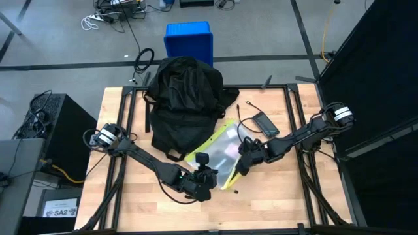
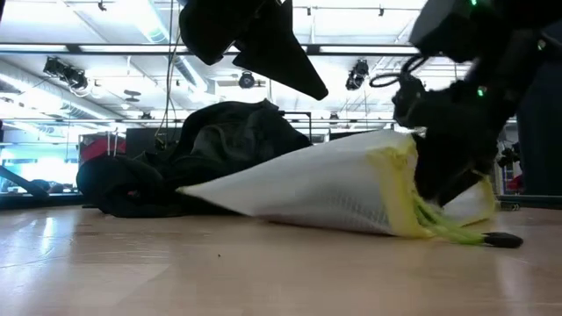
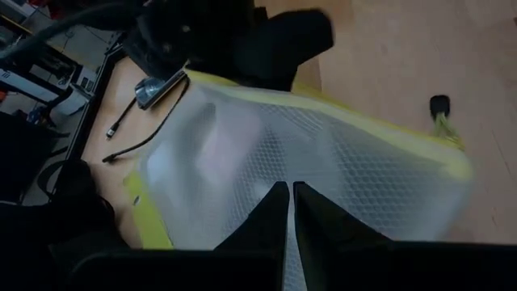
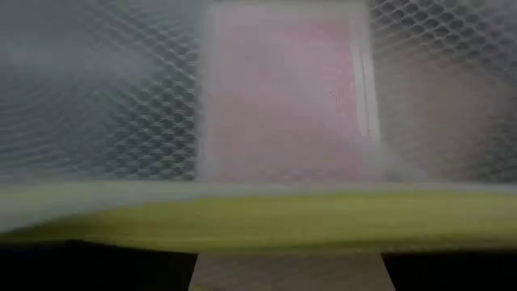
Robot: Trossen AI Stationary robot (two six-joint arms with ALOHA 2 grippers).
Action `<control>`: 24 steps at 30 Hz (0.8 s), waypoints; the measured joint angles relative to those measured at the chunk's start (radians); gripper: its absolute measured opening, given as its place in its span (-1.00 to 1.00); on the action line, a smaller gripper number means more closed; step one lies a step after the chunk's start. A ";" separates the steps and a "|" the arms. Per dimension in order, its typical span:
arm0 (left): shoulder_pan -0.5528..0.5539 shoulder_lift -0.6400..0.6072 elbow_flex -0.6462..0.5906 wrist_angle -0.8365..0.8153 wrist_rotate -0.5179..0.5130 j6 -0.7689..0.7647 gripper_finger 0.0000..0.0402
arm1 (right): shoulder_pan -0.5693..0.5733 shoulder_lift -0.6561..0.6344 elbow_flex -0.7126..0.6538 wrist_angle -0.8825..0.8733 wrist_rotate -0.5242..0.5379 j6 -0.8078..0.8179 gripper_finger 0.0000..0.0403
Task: Unpack backpack
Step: Remove the playing cards from the yellow zipper pouch
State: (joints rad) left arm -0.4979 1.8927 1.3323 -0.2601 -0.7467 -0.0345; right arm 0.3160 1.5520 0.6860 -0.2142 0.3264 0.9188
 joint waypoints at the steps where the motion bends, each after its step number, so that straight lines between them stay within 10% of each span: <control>1: 0.000 0.000 0.000 -0.001 0.000 0.000 -1.00 | 0.000 0.000 0.013 0.000 -0.011 0.000 0.37; 24: -0.001 0.000 0.000 -0.012 0.000 0.003 -1.00 | 0.095 -0.031 0.237 -0.386 -0.306 -0.003 0.39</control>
State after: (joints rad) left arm -0.4992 1.8927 1.3320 -0.2726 -0.7467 -0.0319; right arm 0.4115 1.5207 0.9233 -0.6003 0.0205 0.9160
